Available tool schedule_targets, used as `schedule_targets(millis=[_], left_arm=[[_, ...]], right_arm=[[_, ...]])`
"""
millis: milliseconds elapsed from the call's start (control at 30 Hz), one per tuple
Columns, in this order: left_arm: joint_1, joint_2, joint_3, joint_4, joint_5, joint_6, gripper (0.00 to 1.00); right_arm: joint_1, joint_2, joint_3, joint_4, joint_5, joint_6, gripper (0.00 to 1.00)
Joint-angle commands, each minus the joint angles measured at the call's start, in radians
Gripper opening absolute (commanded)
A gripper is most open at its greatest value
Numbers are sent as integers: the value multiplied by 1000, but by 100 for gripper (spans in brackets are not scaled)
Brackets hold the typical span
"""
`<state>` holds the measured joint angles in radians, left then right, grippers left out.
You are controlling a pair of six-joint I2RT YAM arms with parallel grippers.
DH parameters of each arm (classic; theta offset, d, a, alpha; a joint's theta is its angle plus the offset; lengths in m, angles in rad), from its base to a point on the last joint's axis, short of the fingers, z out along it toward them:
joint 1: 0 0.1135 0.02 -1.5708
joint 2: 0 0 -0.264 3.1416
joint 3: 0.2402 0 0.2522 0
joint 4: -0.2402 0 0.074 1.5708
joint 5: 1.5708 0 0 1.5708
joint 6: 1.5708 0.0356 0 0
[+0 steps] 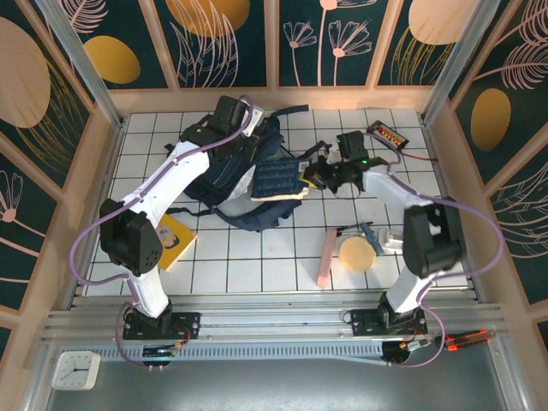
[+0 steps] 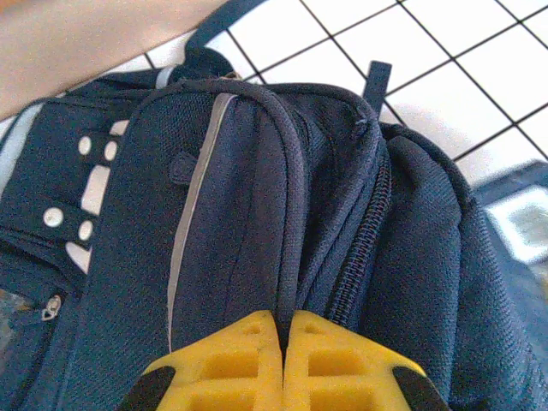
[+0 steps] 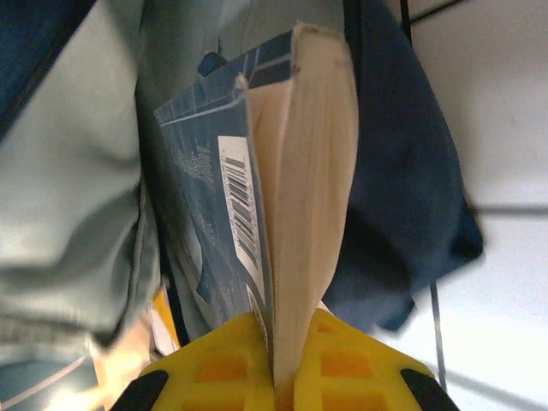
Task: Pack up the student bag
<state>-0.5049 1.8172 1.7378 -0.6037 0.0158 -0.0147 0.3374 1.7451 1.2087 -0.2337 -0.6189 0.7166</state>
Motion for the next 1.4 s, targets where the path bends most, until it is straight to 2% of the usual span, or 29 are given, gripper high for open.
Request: schedule_targets(millis=[0, 67, 100, 133, 167, 233, 300, 333, 433, 467, 533, 600, 667, 767, 833, 1000, 1100, 1300, 1333, 1367], left_arm=[[-3, -10, 29, 105, 38, -54, 0], [-3, 21, 62, 114, 39, -71, 0], [-3, 40, 80, 119, 36, -78, 0], [-1, 60, 99, 122, 34, -84, 0], [1, 79, 117, 124, 29, -94, 0], [6, 122, 161, 124, 31, -118, 0], [8, 155, 195, 139, 42, -134, 0], [8, 178, 217, 144, 52, -145, 0], [8, 237, 275, 151, 74, -185, 0], [9, 248, 286, 146, 72, -196, 5], [8, 250, 298, 109, 31, -220, 44], [7, 222, 278, 50, -31, -228, 58], [11, 148, 198, 6, -105, -253, 70], [38, -36, -27, -7, -161, -319, 82], [93, -182, -192, -12, -156, -389, 86], [284, -507, -576, -35, -104, -540, 87], [373, -619, -731, -49, -39, -608, 87], [508, -810, -997, -53, -6, -749, 90], [519, -834, -1028, -59, -15, -768, 96], [536, -863, -1062, -66, -23, -791, 99]], right_arm=[[52, 145, 112, 263, 70, 154, 0], [85, 254, 205, 369, 73, 201, 0], [100, 306, 268, 378, 69, 205, 6], [108, 347, 343, 324, 69, 190, 26], [111, 361, 386, 266, 81, 163, 39], [104, 307, 374, 170, 137, 93, 60], [76, 211, 296, 100, 186, 42, 75], [54, 149, 243, 61, 207, 19, 76], [-2, -38, 101, -32, 280, -16, 77], [-13, -94, 60, -64, 306, -25, 77], [-18, -210, -11, -129, 368, -43, 76], [10, -284, -45, -167, 386, -56, 76], [73, -303, -49, -180, 345, -86, 75], [186, -231, -10, -177, 218, -126, 75], [263, -157, 29, -143, 132, -151, 75], [419, 130, 253, -146, -29, -242, 74], [498, 320, 464, -220, -70, -326, 72], [589, 639, 813, -314, -67, -386, 69], [597, 673, 853, -325, -53, -395, 69], [606, 708, 896, -336, -41, -406, 69]])
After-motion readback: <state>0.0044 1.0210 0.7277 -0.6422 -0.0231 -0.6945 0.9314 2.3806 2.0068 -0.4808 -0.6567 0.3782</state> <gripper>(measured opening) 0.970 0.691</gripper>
